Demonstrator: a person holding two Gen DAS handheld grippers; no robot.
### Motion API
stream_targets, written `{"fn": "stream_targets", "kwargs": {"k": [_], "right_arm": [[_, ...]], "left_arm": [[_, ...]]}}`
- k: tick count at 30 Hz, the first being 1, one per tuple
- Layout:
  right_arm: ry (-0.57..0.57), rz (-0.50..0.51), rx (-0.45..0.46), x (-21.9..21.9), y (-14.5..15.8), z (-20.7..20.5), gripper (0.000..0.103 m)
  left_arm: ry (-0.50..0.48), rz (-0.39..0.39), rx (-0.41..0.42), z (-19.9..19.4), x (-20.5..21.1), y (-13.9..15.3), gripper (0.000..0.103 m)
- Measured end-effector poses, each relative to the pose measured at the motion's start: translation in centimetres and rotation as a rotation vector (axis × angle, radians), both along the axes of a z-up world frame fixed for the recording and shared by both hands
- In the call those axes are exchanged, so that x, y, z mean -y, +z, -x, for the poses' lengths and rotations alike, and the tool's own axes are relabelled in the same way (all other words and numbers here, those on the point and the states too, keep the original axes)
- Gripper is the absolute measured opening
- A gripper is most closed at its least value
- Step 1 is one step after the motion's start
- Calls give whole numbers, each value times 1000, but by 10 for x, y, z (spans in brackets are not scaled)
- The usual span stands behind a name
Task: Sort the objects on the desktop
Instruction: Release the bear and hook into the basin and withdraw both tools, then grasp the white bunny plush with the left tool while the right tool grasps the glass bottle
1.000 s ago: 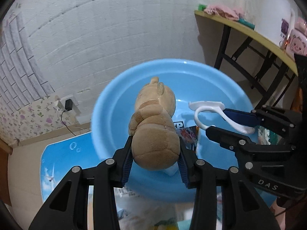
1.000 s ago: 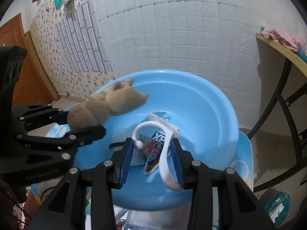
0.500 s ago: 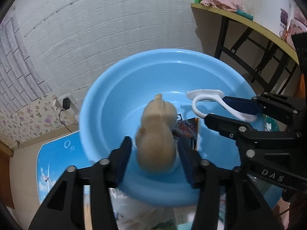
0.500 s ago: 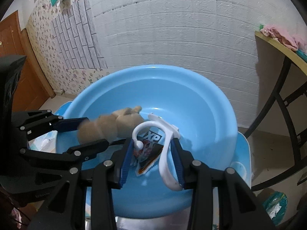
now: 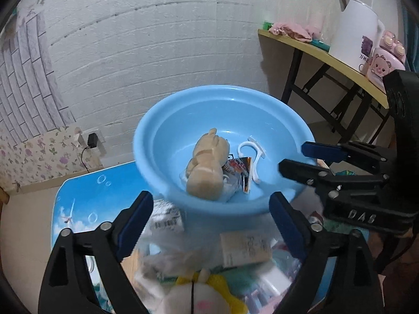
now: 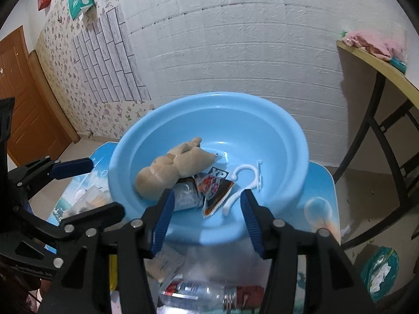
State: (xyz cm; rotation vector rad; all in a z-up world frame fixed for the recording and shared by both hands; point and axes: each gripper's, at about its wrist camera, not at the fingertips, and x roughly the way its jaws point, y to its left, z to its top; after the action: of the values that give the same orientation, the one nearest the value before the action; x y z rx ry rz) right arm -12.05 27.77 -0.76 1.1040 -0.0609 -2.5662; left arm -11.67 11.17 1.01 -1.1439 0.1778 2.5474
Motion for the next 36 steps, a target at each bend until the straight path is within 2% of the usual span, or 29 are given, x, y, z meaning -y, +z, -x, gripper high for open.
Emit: {"fn": "stream_targets", "kwargs": {"k": [7,11,13,19,23,25,28,29,30,31,36], "right_arm": [[-26,8,2,-2,2,-29,55],[-40,5,-4,-3,6,-44,64],[-48,0,-6,-2,7,-51,65],[-73,-7,-11,0,11,-65,68],[-96,-26,-14,-1,11,-72,77],[-101,-28,-20,-1,13,-76,77],[-105,-35,-37,0,17,-81,78],[-107,-43,-44,1,18,-83,84],[-110,-53,-45,2,19,-84,99],[-119,-67,-49,3,19,-85,103],[-160,-91,-103,1,18,-92,103]], "left_arm": [[84,-12,33,-23,27,-4,95],[132,-7,43,-34,39,-6,96],[150,-2,48,-41,43,-6,96],[166,18,56,-57,50,-4,96],[178,14,56,-64,57,-3,96],[181,11,44,-68,60,0,96],[177,22,21,-73,62,4,103],[176,32,9,-76,62,5,103],[179,43,4,-77,63,6,103],[184,57,-1,-78,64,6,103],[206,80,-4,-81,76,1,103]]}}
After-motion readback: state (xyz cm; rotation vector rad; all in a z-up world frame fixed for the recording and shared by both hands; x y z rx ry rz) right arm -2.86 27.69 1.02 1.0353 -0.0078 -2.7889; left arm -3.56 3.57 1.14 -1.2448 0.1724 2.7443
